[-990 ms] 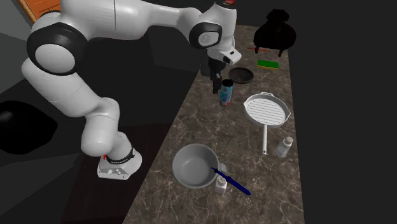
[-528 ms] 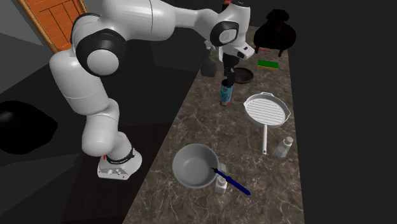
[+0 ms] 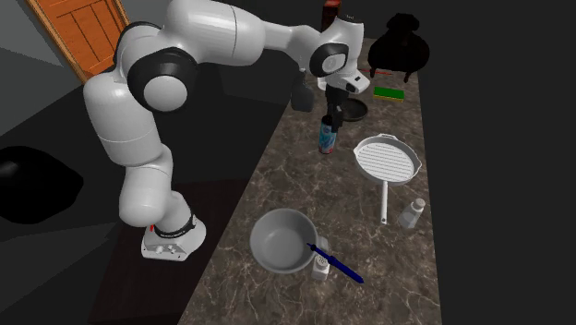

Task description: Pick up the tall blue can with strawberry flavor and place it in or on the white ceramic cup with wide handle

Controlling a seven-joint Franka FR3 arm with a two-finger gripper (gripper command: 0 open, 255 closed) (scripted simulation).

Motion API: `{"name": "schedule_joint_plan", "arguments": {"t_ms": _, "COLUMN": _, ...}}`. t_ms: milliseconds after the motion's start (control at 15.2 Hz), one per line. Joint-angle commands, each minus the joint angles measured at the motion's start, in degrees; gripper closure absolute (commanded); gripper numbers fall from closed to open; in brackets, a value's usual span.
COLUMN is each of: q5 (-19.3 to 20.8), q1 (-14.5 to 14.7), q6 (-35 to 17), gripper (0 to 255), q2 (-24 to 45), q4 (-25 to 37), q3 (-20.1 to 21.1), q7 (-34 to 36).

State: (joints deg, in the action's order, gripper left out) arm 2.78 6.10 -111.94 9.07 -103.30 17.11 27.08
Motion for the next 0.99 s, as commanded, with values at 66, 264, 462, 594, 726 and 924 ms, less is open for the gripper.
{"name": "schedule_joint_plan", "arguments": {"t_ms": 66, "q5": 0.05, "q1": -0.01, "q6": -0.94, "gripper": 0, "q2": 0.10, "q4": -0.82, "q3": -0.02, "q7": 0.03}}
{"name": "schedule_joint_plan", "arguments": {"t_ms": 264, "q5": 0.05, "q1": -0.01, "q6": -0.94, "gripper": 0, "q2": 0.10, "q4": -0.82, "q3": -0.02, "q7": 0.03}}
{"name": "schedule_joint_plan", "arguments": {"t_ms": 462, "q5": 0.05, "q1": -0.01, "q6": -0.93, "gripper": 0, "q2": 0.10, "q4": -0.81, "q3": -0.02, "q7": 0.03}}
{"name": "schedule_joint_plan", "arguments": {"t_ms": 594, "q5": 0.05, "q1": -0.01, "q6": -0.93, "gripper": 255, "q2": 0.10, "q4": -0.81, "q3": -0.02, "q7": 0.03}}
{"name": "schedule_joint_plan", "arguments": {"t_ms": 726, "q5": 0.05, "q1": 0.00, "q6": -0.95, "gripper": 255, "q2": 0.10, "q4": -0.82, "q3": -0.01, "q7": 0.05}}
{"name": "schedule_joint_plan", "arguments": {"t_ms": 924, "q5": 0.05, "q1": -0.01, "q6": -0.98, "gripper": 255, "q2": 0.09, "q4": -0.86, "q3": -0.02, "q7": 0.04}}
